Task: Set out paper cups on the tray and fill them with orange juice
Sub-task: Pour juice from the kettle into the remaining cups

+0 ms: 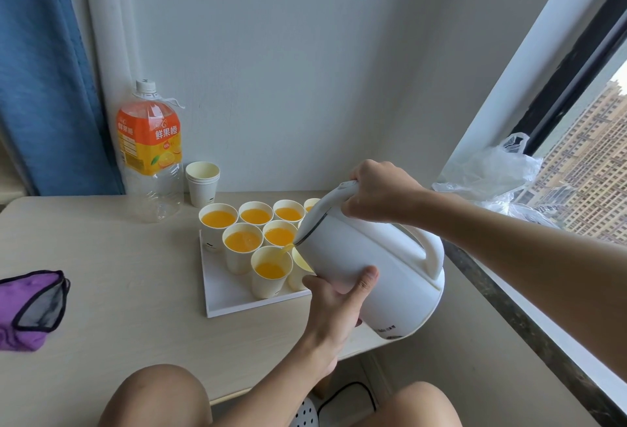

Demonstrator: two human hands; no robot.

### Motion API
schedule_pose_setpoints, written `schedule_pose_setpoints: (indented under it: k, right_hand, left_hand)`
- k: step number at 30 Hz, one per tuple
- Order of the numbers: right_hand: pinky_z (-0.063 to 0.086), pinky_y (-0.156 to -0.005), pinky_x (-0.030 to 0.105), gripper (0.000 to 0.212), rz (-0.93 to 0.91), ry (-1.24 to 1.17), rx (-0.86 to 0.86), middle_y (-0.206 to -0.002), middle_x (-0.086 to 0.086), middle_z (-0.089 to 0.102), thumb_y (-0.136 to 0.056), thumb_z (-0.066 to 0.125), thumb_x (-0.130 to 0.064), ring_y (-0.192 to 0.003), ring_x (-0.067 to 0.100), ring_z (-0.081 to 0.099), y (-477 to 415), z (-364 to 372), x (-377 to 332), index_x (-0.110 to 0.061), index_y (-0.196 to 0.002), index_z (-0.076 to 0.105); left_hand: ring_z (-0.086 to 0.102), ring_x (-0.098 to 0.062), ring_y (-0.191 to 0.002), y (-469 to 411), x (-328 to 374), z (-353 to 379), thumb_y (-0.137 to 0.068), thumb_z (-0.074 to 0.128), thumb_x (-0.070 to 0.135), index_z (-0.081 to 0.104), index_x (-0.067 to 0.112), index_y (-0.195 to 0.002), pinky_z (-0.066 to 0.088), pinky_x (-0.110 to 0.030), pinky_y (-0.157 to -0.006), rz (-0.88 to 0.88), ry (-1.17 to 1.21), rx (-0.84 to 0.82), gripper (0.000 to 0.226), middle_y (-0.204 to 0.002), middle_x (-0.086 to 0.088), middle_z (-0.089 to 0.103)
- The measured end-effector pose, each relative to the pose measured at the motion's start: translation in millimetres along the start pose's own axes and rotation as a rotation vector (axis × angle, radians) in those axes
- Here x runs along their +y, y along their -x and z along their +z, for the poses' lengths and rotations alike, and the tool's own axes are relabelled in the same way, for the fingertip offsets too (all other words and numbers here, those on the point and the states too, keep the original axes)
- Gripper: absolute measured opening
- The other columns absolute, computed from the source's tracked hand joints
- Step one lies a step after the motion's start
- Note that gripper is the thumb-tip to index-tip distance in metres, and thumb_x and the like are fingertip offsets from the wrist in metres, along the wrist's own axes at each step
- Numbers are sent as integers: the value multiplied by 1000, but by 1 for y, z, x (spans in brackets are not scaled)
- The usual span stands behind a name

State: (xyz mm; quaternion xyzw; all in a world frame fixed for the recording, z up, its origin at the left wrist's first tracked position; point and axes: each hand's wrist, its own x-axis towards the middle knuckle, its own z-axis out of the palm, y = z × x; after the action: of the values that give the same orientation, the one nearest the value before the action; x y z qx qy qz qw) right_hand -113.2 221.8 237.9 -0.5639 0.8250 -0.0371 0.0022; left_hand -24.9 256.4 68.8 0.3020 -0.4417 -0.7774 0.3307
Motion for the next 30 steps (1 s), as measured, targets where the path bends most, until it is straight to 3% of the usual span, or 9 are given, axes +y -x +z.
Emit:
schedule_pose_setpoints:
  k: [9, 15, 22, 30]
  right_hand:
    - [39, -53, 25, 14, -4, 11, -3, -69, 4, 55, -78, 60, -23, -64, 26, 53, 0, -3, -1, -12, -72, 55]
    - [35, -51, 25, 15, -16, 25, 8, -67, 4, 53, -78, 60, -22, -62, 26, 50, 0, -6, -2, -11, -71, 53]
    - [38, -53, 25, 15, -11, 25, 18, -69, 4, 55, -79, 61, -23, -65, 27, 53, 0, -10, -1, -9, -78, 59]
    - [40, -53, 26, 14, -13, 12, 33, -71, 6, 57, -77, 59, -22, -65, 28, 54, -2, -9, 1, -8, -80, 61]
  left_hand:
    - [63, -15, -119, -9, -9, -4, -61, 84, 60, 32, 23, -122, 62, -46, -88, 1, 4, -19, 88, -127, 10, 63]
    - [65, -20, -120, -14, -13, -5, -56, 87, 64, 36, 15, -131, 61, -55, -89, 11, 15, -38, 103, -128, 4, 68]
    - [63, -18, -119, -14, -11, -4, -65, 84, 58, 32, 18, -127, 62, -50, -89, 29, 3, -63, 90, -128, 5, 64]
    - [63, -18, -120, -17, -11, -7, -58, 83, 64, 36, 20, -124, 61, -56, -89, 50, -21, -44, 93, -129, 5, 64]
